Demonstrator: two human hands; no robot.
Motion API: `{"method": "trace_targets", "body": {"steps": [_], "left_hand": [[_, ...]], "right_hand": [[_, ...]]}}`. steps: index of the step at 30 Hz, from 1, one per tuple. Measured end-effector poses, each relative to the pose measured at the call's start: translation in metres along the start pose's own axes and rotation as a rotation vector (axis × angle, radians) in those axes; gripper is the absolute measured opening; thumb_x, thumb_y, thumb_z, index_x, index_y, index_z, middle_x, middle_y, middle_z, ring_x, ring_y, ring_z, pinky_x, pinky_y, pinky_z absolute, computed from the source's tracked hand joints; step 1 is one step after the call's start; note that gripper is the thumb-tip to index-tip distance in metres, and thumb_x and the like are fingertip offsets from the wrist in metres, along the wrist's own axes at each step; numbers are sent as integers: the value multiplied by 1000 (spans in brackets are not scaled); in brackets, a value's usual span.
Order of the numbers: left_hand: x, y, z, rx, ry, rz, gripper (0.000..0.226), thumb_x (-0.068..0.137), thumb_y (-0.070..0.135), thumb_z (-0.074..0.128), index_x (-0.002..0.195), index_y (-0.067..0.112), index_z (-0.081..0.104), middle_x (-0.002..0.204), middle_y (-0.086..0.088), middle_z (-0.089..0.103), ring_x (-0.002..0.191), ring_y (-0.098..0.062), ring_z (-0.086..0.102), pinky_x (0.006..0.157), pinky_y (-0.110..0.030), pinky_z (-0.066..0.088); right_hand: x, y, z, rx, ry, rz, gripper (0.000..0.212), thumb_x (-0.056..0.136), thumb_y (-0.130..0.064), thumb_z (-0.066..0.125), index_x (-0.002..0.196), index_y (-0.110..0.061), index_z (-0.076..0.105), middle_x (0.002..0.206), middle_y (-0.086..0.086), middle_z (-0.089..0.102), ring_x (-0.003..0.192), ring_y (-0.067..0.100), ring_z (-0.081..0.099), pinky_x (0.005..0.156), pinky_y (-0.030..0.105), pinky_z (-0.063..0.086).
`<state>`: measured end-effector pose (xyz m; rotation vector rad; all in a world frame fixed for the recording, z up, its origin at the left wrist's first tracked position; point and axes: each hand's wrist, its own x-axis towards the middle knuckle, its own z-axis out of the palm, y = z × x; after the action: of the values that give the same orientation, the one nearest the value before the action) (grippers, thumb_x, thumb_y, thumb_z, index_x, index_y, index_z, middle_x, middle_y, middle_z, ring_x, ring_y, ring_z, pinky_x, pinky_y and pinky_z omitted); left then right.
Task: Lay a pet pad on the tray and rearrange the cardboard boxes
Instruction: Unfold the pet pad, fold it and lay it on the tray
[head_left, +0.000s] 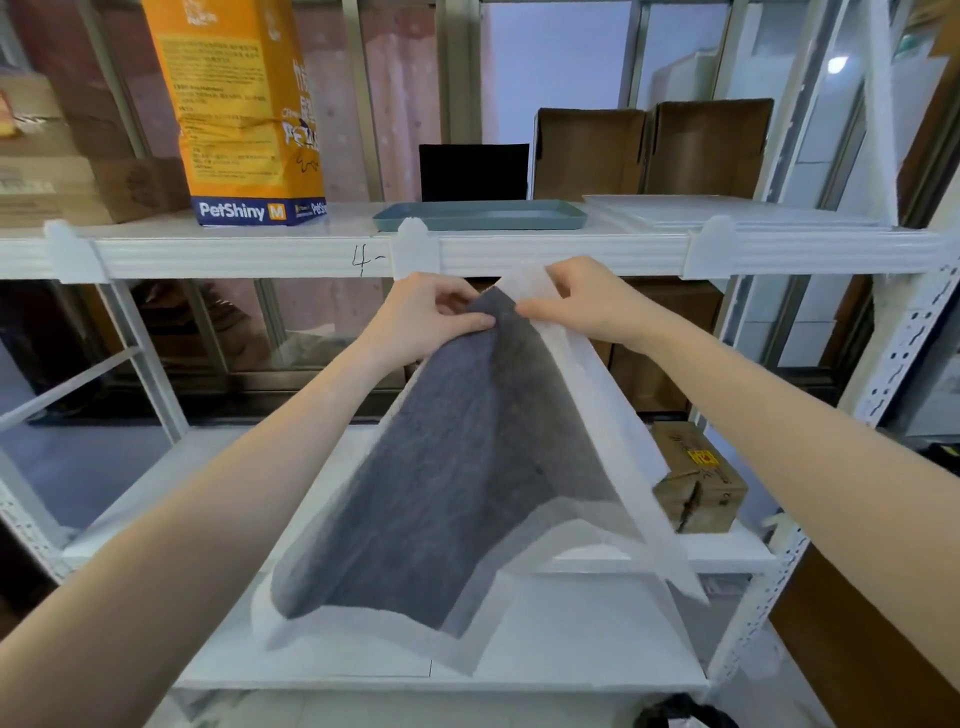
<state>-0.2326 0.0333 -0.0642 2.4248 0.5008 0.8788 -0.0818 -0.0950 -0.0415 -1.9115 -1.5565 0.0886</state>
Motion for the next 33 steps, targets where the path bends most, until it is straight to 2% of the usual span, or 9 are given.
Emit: {"method": "trace_targets", "body": {"steps": [4,9,12,14,18,23,27,30,33], "left_hand": [[-10,-10,-2,63,-87,-51,29,79,38,71,99,16,73,97,0,73,91,-14,66,83,-32,48],[-26,-31,2,115,-198,-130,30,81,30,71,107,16,65,103,3,66,95,-14,62,85,-25,45],[-31,-41,2,144,-207,-166,20,80,28,72,93,14,65,97,-3,68,94,-20,64,88,-32,49],[-33,-44,2,180,-207,-169,20,82,30,70,77,11,64,83,-9,67,81,-24,63,77,-31,47],[-31,-45,2,194,-178,-158,31,84,32,66,84,0,68,86,-20,70,85,-34,63,81,-39,47],[-25,-30,-1,212,-81,-124,22,84,23,68,102,11,71,92,-3,66,86,-17,59,78,-22,37],[-19,-18,-6,193,-101,-85,21,89,14,61,109,11,69,96,0,64,89,-14,57,83,-22,36],[-15,-10,-9,200,-133,-10,23,90,9,59,109,14,70,103,1,68,95,-13,59,86,-20,37],[-11,-2,-12,190,-187,76,23,90,4,56,105,14,71,101,3,68,100,-13,61,91,-24,42]], "right_hand": [[2,-9,-4,-59,171,26,37,86,-29,63,68,1,51,63,8,44,62,21,44,56,32,26],[4,-11,-18,-12,263,83,33,87,-23,60,97,8,65,102,24,67,95,34,61,67,30,36],[0,-14,-28,-25,298,87,29,88,-21,59,101,3,67,106,21,68,99,33,61,74,34,44],[-2,-14,-33,-21,317,88,31,88,-21,59,103,5,66,109,23,67,101,35,60,84,43,46],[-4,-13,-40,-21,352,115,32,88,-22,60,108,1,67,113,21,66,103,31,60,88,45,46],[-4,-8,-47,-3,402,99,30,85,-18,62,113,-8,62,111,3,61,103,20,56,83,34,48],[-4,-6,-47,-200,408,-23,49,80,-23,68,125,-17,49,119,2,56,109,18,50,89,31,42],[-6,-14,-40,-327,289,-134,48,82,-32,67,126,-19,52,122,3,59,113,18,51,93,33,42],[-8,-23,-19,-302,-74,-117,49,82,-42,66,123,-18,57,120,3,63,109,16,58,97,34,46]]}}
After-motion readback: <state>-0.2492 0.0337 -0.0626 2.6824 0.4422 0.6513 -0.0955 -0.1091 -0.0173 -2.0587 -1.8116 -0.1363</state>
